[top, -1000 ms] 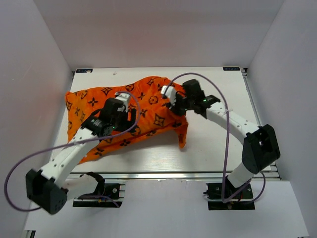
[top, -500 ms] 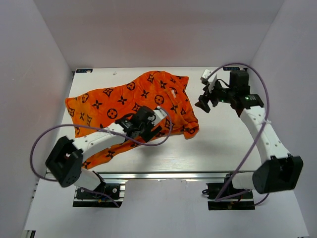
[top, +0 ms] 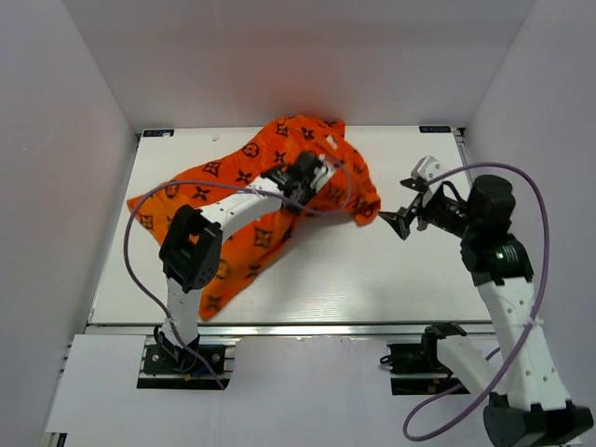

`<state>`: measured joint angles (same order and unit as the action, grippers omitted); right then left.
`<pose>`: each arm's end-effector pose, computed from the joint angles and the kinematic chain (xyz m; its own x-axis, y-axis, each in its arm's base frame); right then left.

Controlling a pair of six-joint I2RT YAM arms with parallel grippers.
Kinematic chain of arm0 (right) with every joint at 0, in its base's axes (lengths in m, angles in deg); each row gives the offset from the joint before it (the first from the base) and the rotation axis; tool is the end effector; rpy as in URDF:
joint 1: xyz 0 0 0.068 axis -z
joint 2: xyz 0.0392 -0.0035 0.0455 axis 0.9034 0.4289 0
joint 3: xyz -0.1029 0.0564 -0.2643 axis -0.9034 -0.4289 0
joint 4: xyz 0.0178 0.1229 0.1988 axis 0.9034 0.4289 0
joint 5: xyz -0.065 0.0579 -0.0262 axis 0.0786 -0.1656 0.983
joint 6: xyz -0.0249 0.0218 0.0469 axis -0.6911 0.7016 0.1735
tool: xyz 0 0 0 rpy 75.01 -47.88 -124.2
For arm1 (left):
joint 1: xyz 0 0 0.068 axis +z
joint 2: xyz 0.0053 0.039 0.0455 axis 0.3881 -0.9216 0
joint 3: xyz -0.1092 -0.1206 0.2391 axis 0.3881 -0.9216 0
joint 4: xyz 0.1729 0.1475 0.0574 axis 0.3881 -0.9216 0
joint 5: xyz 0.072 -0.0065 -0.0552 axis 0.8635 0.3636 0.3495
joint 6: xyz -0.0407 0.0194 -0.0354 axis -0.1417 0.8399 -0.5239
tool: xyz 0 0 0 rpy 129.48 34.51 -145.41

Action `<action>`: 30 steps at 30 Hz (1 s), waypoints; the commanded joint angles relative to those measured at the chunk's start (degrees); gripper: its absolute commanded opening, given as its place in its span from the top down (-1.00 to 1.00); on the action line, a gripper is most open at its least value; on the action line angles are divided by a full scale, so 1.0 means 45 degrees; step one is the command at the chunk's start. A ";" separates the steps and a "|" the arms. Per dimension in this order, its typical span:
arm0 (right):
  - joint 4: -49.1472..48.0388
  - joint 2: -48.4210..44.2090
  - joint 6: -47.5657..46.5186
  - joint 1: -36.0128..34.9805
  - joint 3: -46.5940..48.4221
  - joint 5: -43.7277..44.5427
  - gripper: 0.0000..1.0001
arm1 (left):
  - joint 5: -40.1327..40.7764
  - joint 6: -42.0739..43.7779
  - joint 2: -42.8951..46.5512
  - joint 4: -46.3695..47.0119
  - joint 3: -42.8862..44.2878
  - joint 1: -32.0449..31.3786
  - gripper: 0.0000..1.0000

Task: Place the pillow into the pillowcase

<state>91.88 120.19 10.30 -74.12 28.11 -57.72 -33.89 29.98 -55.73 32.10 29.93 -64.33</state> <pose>0.1378 0.0490 0.3981 0.1151 -0.3439 -0.9319 -0.7599 0.5738 -0.3056 0.3134 -0.2568 0.2277 -0.5475 0.7522 -0.3667 0.6202 0.6589 0.4256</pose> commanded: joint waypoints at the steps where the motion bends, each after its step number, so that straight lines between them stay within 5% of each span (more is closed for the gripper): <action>1: -0.1976 -0.1396 0.1877 0.0318 -0.0170 0.1615 -0.79 | -0.7443 -0.2008 0.1418 -0.0412 0.4125 0.0427 1.00; 3: -0.3226 -0.2039 0.2623 0.0377 -0.0249 0.2516 -0.79 | -1.0911 -0.4154 0.2740 0.3004 0.3804 0.1501 1.00; 4: -0.3521 -0.2217 0.2916 0.0377 -0.0249 0.3332 -0.79 | -1.3539 -0.7222 0.3174 0.4886 0.3473 0.2724 1.00; 6: -0.3972 -0.2413 0.3523 0.0377 -0.0172 0.3924 -0.79 | -1.4539 -1.1022 0.4092 0.9567 0.1446 0.3981 1.00; 7: -0.4011 -0.2434 0.3622 0.0358 -0.0075 0.4236 -0.79 | -1.4503 -1.5373 0.4773 1.4620 0.0665 0.5379 1.00; 9: -0.4109 -0.2511 0.3798 0.0377 -0.0093 0.4414 -0.79 | -1.3299 -1.9848 0.4936 2.1155 -0.1660 0.6929 1.00; 10: -0.4148 -0.2551 0.3798 0.0377 -0.0151 0.4453 -0.79 | -1.2635 -2.2906 0.4801 2.2258 -0.2286 0.8193 1.00; 13: -0.4324 -0.2649 0.3837 0.0396 -0.0405 0.4512 -0.79 | -1.0192 -2.5979 0.5364 2.5275 -0.6381 0.9980 1.00; 14: -0.4324 -0.2668 0.3837 0.0397 -0.0444 0.4454 -0.79 | -0.9993 -2.6312 0.5598 2.5083 -0.7496 1.0196 0.78; 16: -0.4324 -0.2688 0.3857 0.0377 -0.0562 0.4357 -0.79 | -1.1100 -2.5814 0.5950 2.3836 -0.9358 1.0528 -0.95; 20: -0.4227 -0.2746 0.3818 0.0377 -0.0718 0.4104 -0.79 | -1.2236 -2.2087 0.8423 1.9155 -1.0067 1.0704 -0.96; 21: -0.4207 -0.2708 0.3818 0.0396 -0.0757 0.4006 -0.79 | -1.2353 -2.0724 0.8858 1.5083 -0.9582 1.0841 -0.96; 22: -0.4188 -0.2688 0.3837 0.0377 -0.0815 0.3811 -0.79 | -1.1871 -1.7307 0.9210 1.2123 -0.7586 1.0939 -0.96; 24: -0.4188 -0.2552 0.3934 0.0377 -0.0874 0.3557 -0.79 | -0.8957 -1.3311 0.9526 0.5260 -0.5194 1.0708 -0.96; 30: -0.4499 -0.2044 0.4637 0.0397 -0.0914 0.2794 -0.79 | -0.4078 -1.0596 1.0560 -0.0259 -0.2215 1.0627 -0.96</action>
<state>74.85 110.12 28.71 -72.55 24.17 -42.97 -66.61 -31.99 -14.16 50.87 15.38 -16.73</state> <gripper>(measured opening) 0.895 0.976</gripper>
